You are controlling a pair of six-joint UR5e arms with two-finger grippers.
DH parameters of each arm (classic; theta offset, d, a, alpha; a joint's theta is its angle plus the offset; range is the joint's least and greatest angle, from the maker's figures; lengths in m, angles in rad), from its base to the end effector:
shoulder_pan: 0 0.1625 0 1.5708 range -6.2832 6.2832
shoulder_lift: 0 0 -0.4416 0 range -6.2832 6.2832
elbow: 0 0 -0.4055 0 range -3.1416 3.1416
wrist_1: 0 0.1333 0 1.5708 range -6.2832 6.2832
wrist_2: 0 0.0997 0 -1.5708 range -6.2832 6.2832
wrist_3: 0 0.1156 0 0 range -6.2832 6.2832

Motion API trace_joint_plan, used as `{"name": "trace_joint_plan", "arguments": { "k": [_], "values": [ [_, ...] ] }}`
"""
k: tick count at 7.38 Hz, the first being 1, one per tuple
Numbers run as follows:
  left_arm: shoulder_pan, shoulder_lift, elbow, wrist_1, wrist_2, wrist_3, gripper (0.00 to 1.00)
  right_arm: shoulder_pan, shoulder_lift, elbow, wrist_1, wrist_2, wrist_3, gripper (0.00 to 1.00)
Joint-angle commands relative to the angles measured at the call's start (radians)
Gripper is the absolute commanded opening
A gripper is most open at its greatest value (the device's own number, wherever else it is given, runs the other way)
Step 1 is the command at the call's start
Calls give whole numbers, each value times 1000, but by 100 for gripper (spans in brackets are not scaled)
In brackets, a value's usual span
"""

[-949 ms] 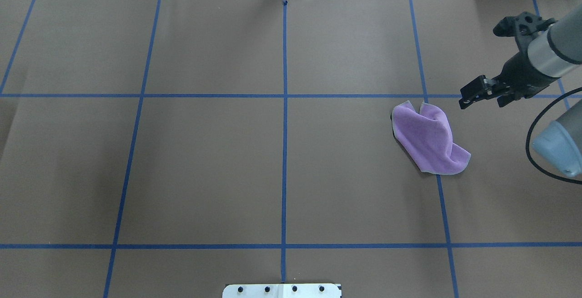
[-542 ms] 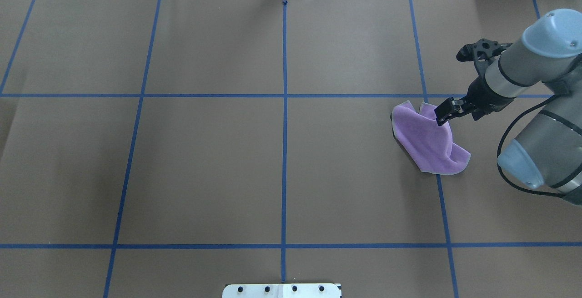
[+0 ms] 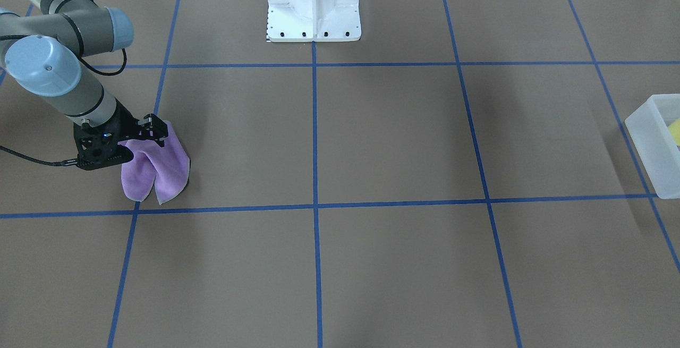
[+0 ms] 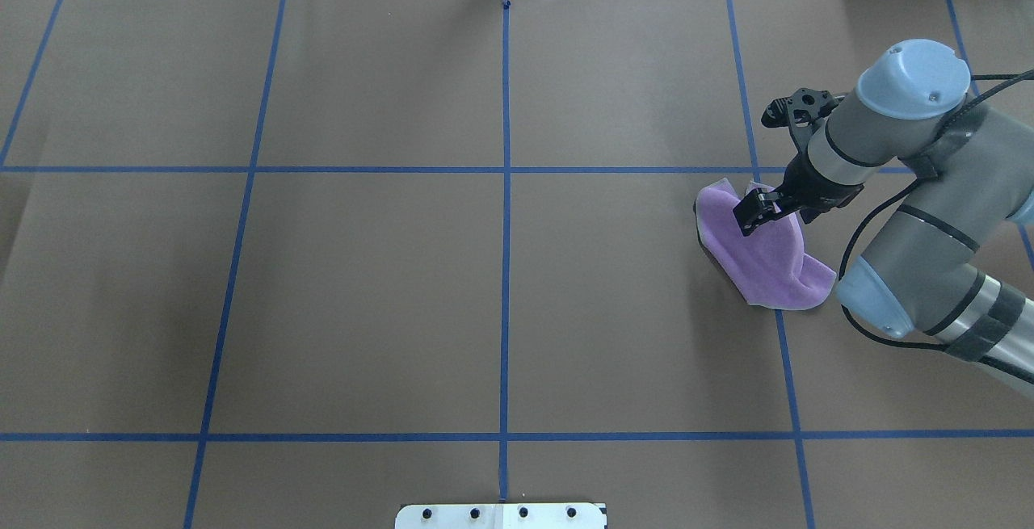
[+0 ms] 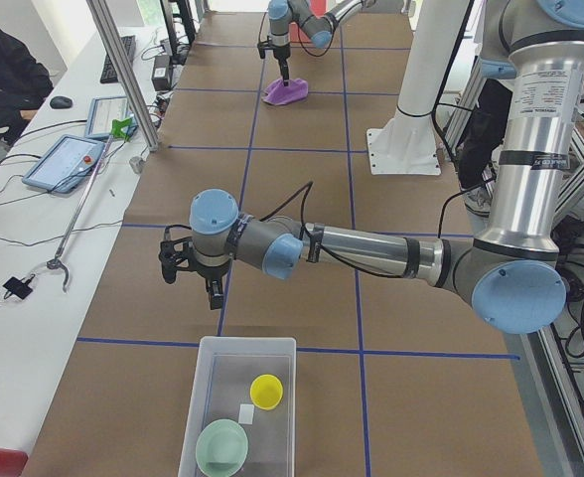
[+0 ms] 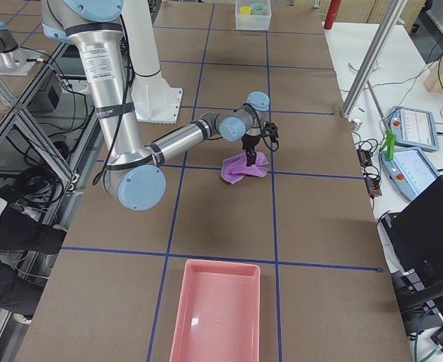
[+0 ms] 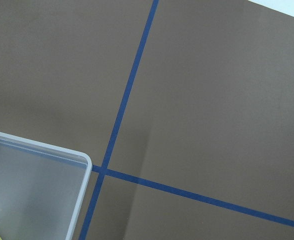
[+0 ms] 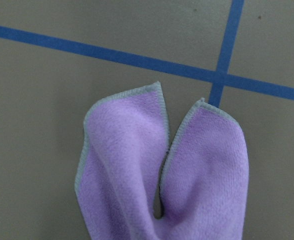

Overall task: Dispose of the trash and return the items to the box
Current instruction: 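Reach the right gripper down and pinch the lilac cloth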

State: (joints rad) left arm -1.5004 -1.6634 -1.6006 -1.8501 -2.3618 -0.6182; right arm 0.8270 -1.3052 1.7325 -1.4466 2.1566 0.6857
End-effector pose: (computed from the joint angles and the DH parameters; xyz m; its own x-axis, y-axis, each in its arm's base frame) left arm -0.0111 -0.5690 0.5885 0.5932 -0.2658 -0.7599 0.3424 0.9376 -0.0607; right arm -0.3690 -0.5035 0.4504 0.6880 -0.2048 0.6962 0.1823 0.9774 0.1074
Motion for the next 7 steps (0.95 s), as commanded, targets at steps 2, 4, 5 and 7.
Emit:
{"name": "trace_joint_plan", "arguments": {
  "k": [2,4,5,7],
  "values": [
    [0,-1,24,-18,7,3,99,-14,24,-25,0,-20,0,26],
    [2,-1,25,-20,7,0,99,-16,23,-25,0,-43,-11,0],
    [5,-1,28,-21,6,-2,99,-14,27,-19,2,-58,-3,0],
    [5,-2,18,-21,6,-5,99,45,38,56,-9,-67,0,0]
  ]
}}
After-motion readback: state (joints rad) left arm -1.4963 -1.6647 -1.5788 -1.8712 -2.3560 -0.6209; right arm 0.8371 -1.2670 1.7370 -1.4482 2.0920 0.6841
